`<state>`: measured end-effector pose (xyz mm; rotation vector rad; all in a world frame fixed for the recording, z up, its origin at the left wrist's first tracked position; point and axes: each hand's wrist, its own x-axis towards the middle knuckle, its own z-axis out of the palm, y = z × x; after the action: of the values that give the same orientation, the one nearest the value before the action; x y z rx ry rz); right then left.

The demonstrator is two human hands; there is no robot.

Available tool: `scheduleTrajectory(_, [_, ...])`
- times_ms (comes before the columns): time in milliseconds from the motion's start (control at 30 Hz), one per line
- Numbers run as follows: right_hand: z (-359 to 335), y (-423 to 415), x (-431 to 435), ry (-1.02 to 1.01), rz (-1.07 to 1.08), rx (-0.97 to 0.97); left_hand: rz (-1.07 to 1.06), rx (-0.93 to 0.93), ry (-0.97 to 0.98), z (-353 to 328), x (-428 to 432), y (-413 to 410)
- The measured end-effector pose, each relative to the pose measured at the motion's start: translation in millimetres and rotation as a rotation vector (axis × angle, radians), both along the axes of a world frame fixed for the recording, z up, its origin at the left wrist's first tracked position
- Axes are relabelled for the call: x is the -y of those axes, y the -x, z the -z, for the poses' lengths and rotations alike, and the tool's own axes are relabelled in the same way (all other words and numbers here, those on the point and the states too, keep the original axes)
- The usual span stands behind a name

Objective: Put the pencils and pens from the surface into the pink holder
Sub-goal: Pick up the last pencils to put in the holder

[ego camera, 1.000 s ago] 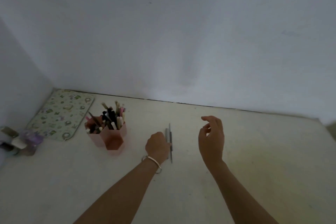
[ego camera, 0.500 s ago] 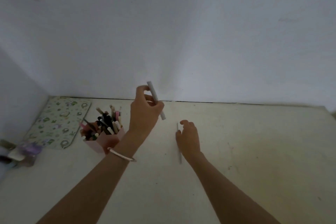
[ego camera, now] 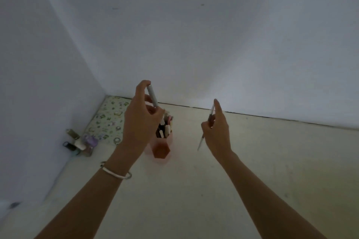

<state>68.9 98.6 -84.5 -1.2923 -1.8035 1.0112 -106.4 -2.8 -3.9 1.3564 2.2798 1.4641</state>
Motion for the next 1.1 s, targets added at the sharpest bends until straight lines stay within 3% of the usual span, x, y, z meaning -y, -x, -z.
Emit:
scheduleTrajectory(167, [-30,28,8,-0.084,-0.055,-0.188,-0.022,-0.123,0.152,34,13,-1])
scheduleTrajectory(367, [-30,38,34,-0.152,-0.02,-0.361,-0.034,-0.299,0.174,47,7,4])
scheduleTrajectory(467, [-24,43,50,-0.178,-0.037,-0.354,-0.043,-0.36,0.195,49,9,8])
scheduleTrajectory(600, [-16,47,61,-0.206,-0.042,-0.33,-0.093,-0.588,0.191,47,11,15])
scheduleTrajectory(767, [-14,48,63,-0.212,-0.03,-0.353,-0.055,-0.59,0.185,47,19,20])
scheduleTrajectory(1000, [-19,51,61,-0.245,-0.04,-0.333,0.043,-0.891,0.426,45,14,17])
scheduleTrajectory(1100, [-18,53,62,-0.295,-0.088,-0.259,0.023,-0.828,0.344,36,13,19])
